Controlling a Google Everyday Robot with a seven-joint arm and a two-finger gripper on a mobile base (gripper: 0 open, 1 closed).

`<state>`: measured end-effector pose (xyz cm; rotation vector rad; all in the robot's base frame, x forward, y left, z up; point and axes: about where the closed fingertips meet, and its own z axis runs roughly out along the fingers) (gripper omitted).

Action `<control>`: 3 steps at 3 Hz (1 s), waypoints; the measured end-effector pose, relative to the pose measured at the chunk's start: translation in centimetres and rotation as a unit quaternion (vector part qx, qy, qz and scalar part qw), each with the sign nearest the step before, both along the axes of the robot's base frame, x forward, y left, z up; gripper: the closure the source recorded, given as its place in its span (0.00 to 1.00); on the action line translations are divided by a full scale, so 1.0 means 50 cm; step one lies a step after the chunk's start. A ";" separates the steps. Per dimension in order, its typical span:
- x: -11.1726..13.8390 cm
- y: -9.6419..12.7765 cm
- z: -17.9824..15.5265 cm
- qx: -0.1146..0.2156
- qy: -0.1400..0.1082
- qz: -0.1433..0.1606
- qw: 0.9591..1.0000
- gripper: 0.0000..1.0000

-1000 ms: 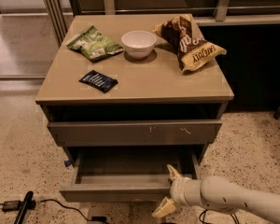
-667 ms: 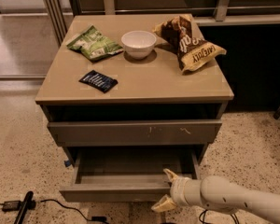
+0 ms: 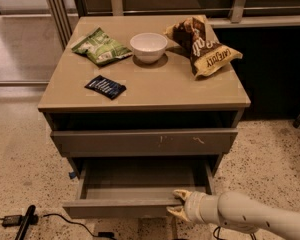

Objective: Open middle drawer

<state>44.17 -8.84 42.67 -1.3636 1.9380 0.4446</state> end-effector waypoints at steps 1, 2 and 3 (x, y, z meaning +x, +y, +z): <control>-0.036 -0.017 0.011 0.001 -0.002 -0.001 1.000 0.96; -0.036 -0.017 0.012 0.001 -0.002 -0.001 1.000 1.00; -0.036 -0.017 0.012 0.001 -0.002 -0.001 1.000 0.82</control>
Offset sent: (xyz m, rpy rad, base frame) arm -0.1182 -0.0545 0.0092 0.0041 0.0124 -0.0270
